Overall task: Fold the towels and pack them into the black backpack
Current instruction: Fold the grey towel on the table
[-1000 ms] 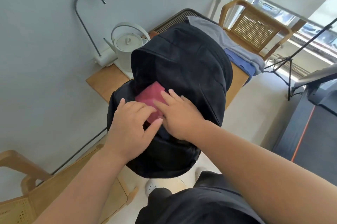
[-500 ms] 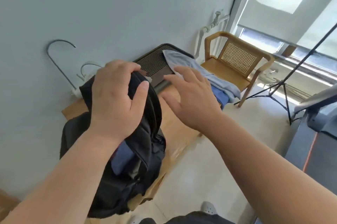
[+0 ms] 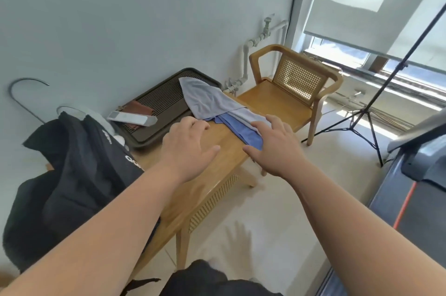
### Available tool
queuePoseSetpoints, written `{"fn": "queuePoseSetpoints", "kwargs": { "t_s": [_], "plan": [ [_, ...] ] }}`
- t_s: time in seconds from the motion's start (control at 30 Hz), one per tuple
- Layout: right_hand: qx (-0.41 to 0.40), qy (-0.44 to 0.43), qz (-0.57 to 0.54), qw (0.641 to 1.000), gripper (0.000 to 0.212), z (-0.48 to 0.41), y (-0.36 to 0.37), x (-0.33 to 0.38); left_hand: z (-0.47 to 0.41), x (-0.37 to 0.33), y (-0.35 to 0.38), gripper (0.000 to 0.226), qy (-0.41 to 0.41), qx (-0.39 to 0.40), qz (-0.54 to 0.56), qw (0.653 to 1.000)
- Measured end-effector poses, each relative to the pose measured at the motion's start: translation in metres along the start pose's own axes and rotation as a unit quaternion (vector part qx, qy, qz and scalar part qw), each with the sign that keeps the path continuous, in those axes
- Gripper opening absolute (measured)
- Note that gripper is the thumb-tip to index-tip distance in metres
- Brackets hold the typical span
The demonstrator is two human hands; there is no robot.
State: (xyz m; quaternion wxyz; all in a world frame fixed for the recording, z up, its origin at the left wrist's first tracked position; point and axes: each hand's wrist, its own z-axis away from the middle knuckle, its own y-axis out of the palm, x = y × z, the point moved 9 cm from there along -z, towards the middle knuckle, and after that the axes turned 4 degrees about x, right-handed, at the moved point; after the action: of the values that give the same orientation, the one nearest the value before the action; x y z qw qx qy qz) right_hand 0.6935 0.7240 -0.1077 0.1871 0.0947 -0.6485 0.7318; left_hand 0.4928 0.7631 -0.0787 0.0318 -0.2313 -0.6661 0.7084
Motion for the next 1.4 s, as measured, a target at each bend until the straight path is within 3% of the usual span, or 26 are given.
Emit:
{"fn": "queuePoseSetpoints", "kwargs": {
  "t_s": [0.37,0.63,0.87,0.97,1.13,1.4],
  "plan": [
    [0.095,0.042,0.032,0.994,0.068,-0.102,0.029,-0.085,-0.132,-0.011,0.106,0.066,-0.025,0.108,-0.019,0.994],
    [0.215,0.068,0.030,0.974,0.066,-0.202,0.061,-0.119,-0.233,0.039,0.164,0.056,-0.059,0.206,-0.045,0.976],
    [0.278,0.073,0.006,0.958,0.066,-0.257,0.094,-0.135,-0.275,0.067,0.203,0.067,-0.054,0.293,-0.094,0.950],
    [0.323,0.051,0.019,0.945,0.061,-0.276,0.112,-0.138,-0.284,0.072,0.217,0.061,-0.055,0.316,-0.107,0.941],
    [0.426,-0.060,0.100,0.897,0.056,-0.295,0.148,-0.133,-0.306,0.082,0.232,0.057,-0.066,0.359,-0.144,0.920],
    [0.431,-0.124,0.147,0.882,0.061,-0.328,0.149,-0.143,-0.321,0.077,0.237,0.077,-0.164,0.342,-0.076,0.922]
  ]
}}
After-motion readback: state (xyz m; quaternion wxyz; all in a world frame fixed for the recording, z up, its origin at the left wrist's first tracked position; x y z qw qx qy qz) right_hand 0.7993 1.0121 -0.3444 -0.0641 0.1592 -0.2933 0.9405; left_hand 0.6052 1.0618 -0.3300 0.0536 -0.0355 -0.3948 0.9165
